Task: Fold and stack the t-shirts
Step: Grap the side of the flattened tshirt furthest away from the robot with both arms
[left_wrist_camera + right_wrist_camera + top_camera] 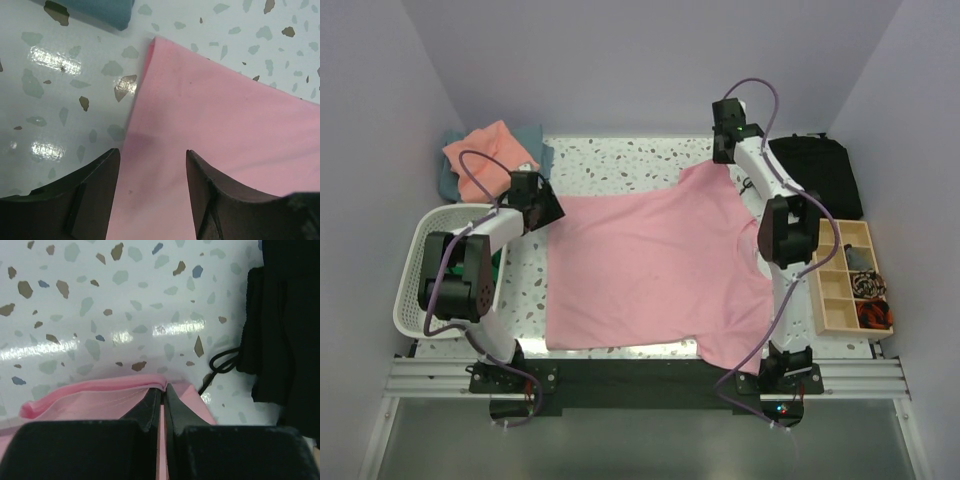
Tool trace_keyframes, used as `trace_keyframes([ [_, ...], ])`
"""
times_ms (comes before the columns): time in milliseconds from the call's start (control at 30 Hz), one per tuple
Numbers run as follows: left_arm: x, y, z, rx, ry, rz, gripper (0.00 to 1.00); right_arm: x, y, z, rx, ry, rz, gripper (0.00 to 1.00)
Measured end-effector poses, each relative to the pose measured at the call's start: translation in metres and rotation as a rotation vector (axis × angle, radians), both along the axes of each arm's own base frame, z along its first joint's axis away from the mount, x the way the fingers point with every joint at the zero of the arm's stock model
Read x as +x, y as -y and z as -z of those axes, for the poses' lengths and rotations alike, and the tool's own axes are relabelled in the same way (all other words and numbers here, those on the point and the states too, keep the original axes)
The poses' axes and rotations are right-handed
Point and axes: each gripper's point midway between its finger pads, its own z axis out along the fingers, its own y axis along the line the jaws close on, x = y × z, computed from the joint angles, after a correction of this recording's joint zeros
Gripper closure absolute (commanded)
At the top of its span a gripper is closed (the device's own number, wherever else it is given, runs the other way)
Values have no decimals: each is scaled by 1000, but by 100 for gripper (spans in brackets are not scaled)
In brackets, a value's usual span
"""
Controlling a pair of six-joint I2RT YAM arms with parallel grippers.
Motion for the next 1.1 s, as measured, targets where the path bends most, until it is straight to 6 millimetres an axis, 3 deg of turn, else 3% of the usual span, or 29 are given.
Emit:
trace_keyframes([
  [100,1,-1,0,3,0,-3,39,19,-2,-7,-10,31,-12,100],
  [233,2,-2,5,9,-12,-7,36,27,-2,-14,-18,54,-22,100],
  [267,3,-2,8,11,-16,-9,32,27,-1,-14,-20,55,-23,100],
  [300,4,-2,11,13,-24,-10,21,28,-1,-14,-19,56,-24,100],
  [433,12,-3,18,17,-36,-16,17,28,-3,-11,-11,51,-34,100],
  [733,58,7,19,-13,39,9,17,8,-7,38,10,-56,-63,100],
  [1000,103,20,16,-58,137,55,24,11,-11,40,41,-46,-74,100],
  [1067,108,22,16,-62,150,61,33,11,-11,41,43,-44,-73,100],
  [1100,110,22,17,-63,154,65,44,11,-11,42,44,-45,-73,100],
])
